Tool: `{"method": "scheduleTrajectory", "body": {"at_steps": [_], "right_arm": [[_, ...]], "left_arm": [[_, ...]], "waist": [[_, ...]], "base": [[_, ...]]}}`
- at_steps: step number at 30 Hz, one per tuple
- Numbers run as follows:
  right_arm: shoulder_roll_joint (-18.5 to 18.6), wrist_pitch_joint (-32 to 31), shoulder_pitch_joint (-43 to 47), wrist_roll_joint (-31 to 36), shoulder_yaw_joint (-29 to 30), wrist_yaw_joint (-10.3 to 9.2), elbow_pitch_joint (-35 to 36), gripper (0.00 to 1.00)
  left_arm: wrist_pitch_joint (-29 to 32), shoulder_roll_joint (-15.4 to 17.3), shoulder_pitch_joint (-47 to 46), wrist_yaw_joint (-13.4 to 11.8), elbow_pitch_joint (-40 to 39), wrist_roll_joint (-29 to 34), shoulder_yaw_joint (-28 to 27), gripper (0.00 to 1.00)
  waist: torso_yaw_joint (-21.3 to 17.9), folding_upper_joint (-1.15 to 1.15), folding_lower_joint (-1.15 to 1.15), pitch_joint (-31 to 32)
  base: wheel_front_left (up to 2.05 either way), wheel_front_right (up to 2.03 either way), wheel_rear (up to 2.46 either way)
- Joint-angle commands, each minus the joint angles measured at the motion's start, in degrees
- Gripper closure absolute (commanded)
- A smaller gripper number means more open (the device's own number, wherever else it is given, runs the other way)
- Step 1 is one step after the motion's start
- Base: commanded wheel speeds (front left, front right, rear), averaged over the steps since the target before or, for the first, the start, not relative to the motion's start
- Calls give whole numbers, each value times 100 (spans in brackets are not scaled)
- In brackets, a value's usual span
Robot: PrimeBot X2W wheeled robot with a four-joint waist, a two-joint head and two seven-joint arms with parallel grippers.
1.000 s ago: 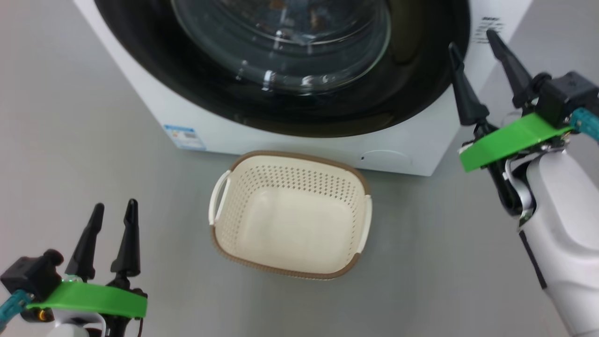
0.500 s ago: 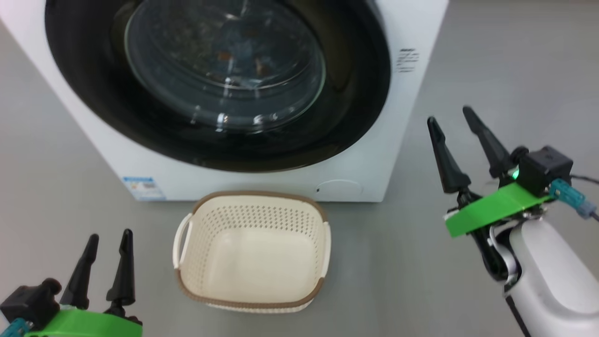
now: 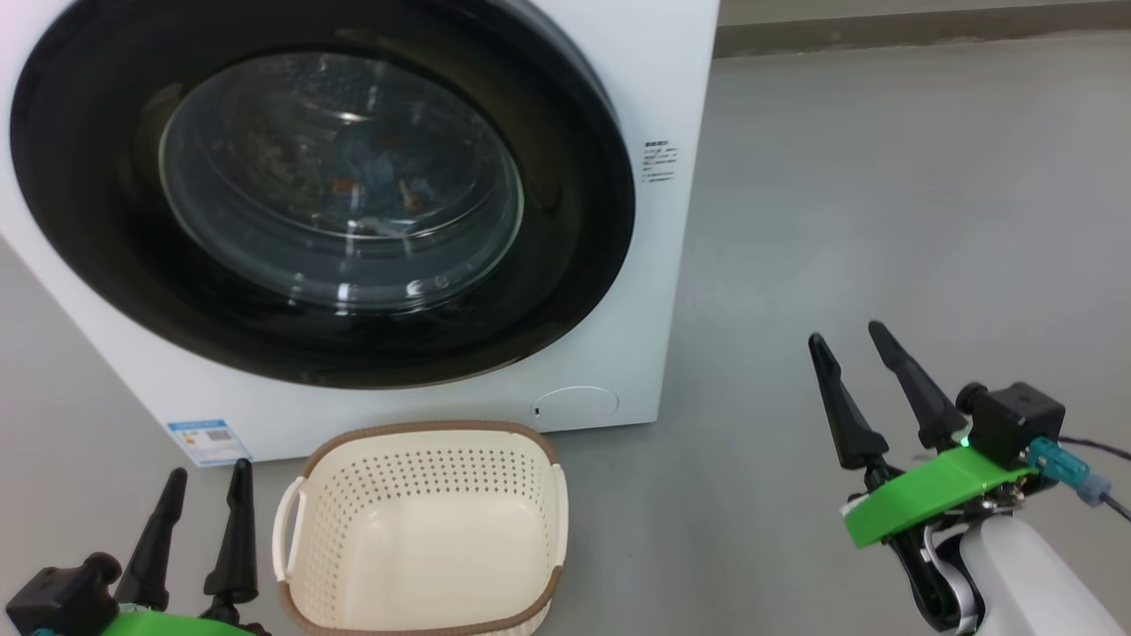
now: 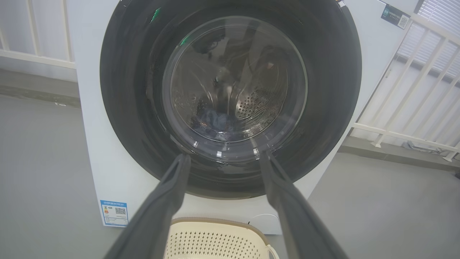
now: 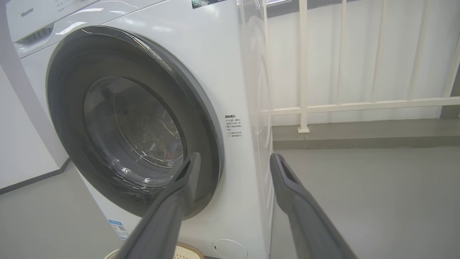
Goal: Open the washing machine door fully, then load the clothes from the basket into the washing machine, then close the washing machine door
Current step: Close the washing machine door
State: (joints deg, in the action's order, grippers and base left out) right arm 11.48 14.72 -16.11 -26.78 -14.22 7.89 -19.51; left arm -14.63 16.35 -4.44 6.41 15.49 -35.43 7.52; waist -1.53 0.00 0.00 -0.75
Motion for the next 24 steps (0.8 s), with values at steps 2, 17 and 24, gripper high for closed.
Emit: {"method": "scheduleTrajectory", "body": {"at_steps": [2,17,24], "right_arm": [[18,28,66,-49,-16,-41,161,0],[-82,28,534,89,252,-41,134,0],[-106,28,535,134,282,-41,124,0]], "left_arm": [[-34,111,-114,-35,-182,70,-200,0],[-22,115,57,-68,-442,-98,-223,0],[17,122,87,-102,-440,-91,-165,0]], "waist": [[-117,0,0,88],[-175,0,0,113],[-147,0,0,138]], "base": [[0,0,0],[0,0,0],[0,0,0]]}}
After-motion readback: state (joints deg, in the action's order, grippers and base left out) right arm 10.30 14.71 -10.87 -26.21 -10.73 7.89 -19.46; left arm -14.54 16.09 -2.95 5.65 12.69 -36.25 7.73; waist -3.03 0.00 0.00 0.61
